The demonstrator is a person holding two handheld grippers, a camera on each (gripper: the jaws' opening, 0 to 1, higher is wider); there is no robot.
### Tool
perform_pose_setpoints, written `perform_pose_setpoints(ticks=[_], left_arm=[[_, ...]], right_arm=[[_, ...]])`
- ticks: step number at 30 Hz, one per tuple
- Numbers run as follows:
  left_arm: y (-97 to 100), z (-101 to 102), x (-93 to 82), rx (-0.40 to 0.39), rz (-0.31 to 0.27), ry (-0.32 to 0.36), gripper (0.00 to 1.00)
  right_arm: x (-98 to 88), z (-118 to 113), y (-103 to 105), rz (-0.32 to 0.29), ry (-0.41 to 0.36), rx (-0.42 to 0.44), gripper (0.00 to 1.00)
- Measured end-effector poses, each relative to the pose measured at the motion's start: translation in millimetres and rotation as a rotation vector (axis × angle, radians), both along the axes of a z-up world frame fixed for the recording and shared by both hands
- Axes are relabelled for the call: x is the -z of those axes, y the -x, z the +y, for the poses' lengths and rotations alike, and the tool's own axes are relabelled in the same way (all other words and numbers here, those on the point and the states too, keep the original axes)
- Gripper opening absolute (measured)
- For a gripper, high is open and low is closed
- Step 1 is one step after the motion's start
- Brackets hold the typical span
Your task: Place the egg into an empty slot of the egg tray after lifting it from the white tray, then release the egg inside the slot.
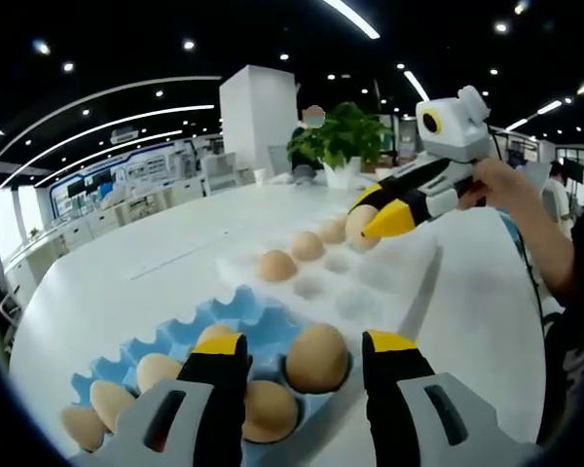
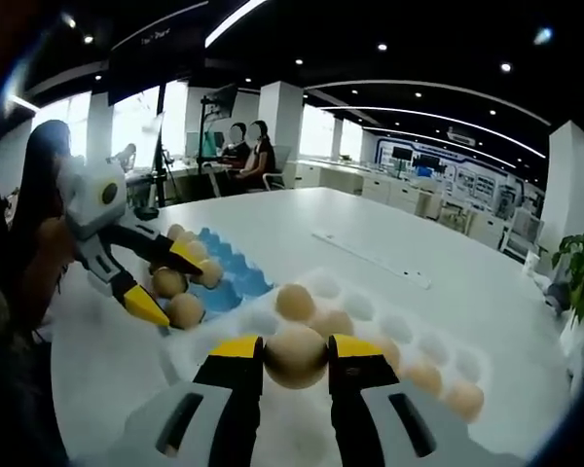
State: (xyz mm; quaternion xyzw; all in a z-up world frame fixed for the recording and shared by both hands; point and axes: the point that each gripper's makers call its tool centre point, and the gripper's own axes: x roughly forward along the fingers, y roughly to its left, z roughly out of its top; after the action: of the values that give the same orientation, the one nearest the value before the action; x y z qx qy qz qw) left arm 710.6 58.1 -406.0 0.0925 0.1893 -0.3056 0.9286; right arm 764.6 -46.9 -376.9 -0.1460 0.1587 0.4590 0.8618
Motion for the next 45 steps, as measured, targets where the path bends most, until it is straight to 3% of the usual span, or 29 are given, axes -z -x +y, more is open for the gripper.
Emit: perform_pose_setpoints(ticks=[6,8,18,45], left_arm=[[1.6,1.1,0.0,0.002,0.005,-0.001,0.51],[3.0,1.4,0.5,0.003,0.006,-0.003,0.51],[5.3,2.3,0.1,0.005,0.005,-0.002,0.54],[7.7,8.3,2.5,0.003,0.005,0.002,0.56]], right_arm=[[1.3,0.6,0.7,0.000,-0.001,-0.024,0.27],[-0.8,17.0,5.6,0.000,0.002,-0.034,0.27],[-2.5,41.7,14.5,0.002,0.005,-0.084,0.27],[-0.4,91.9,24.8,0.012,-0.002,-0.185,0.27]])
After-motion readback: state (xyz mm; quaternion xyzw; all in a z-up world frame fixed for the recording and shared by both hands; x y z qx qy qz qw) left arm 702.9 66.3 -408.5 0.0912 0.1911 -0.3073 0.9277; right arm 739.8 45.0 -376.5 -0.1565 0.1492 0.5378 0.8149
